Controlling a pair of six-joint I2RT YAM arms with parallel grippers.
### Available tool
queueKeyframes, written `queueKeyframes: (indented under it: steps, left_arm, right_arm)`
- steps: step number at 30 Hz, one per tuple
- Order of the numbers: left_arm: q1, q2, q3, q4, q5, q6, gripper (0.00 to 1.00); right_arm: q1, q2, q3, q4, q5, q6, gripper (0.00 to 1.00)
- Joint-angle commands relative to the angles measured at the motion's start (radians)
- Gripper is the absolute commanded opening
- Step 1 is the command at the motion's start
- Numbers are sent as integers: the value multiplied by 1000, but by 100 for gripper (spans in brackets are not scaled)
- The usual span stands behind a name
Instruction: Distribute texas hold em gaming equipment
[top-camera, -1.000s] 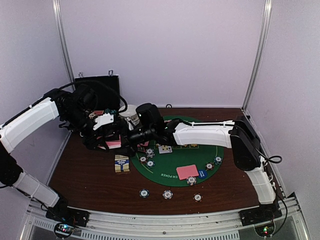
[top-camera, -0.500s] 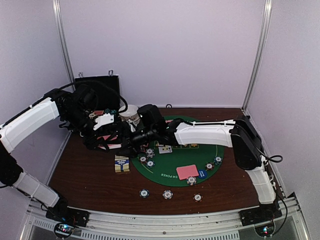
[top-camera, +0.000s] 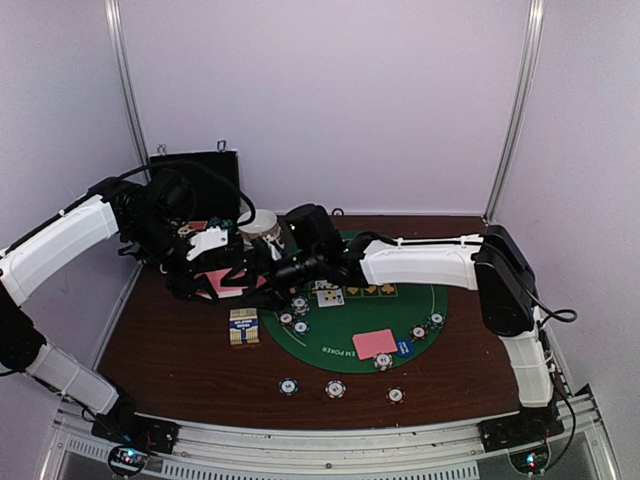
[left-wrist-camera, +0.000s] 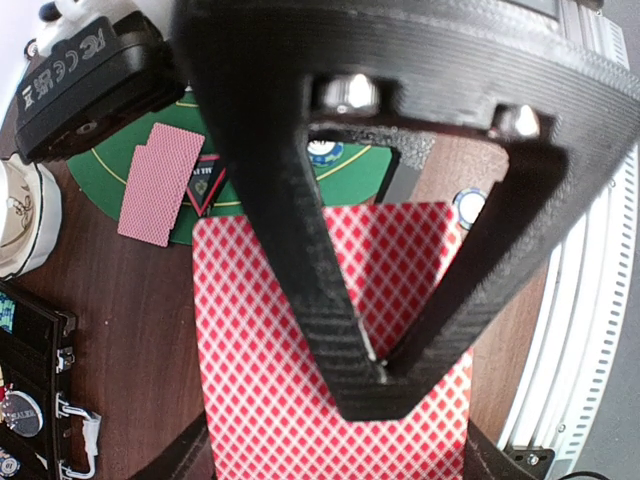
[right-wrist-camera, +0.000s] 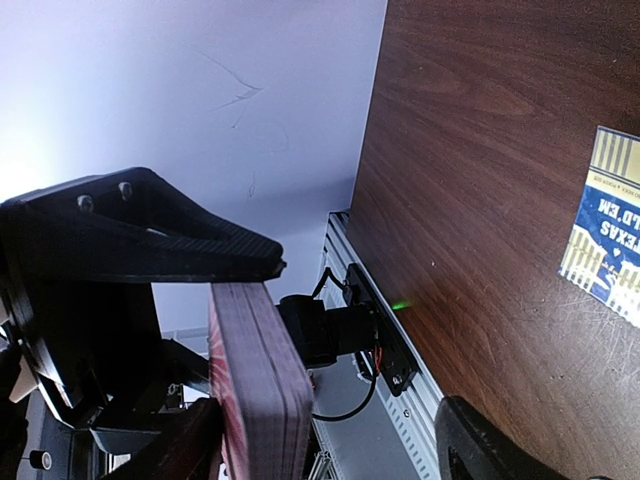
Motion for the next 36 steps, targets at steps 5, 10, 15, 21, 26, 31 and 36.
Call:
queueKeyframes:
  steps: [5, 10, 15, 21, 26, 31, 36]
  left_arm:
    - [4, -31, 10, 30, 21, 0, 0]
    - [4, -29, 5, 30, 23, 2, 0]
    - [4, -23, 9, 30, 27, 1, 0]
    - [4, -19, 12, 30, 30, 2, 0]
    - [4, -20, 16, 29, 33, 0, 0]
    - [4, -24, 17, 26, 41, 2, 0]
    - [4, -24, 32, -6, 77, 14, 0]
  right_arm:
    - [-37, -65, -17, -127, 6, -62, 71]
    - [-48, -82, -23, -134, 1, -71, 71]
    - [-31, -72, 25, -103, -7, -56, 80]
    - [-7, -17, 70, -23, -27, -1, 81]
    - [10, 37, 126, -20, -44, 13, 81]
    - [10, 69, 151, -20, -48, 21, 81]
    - [8, 89, 160, -20, -55, 34, 78]
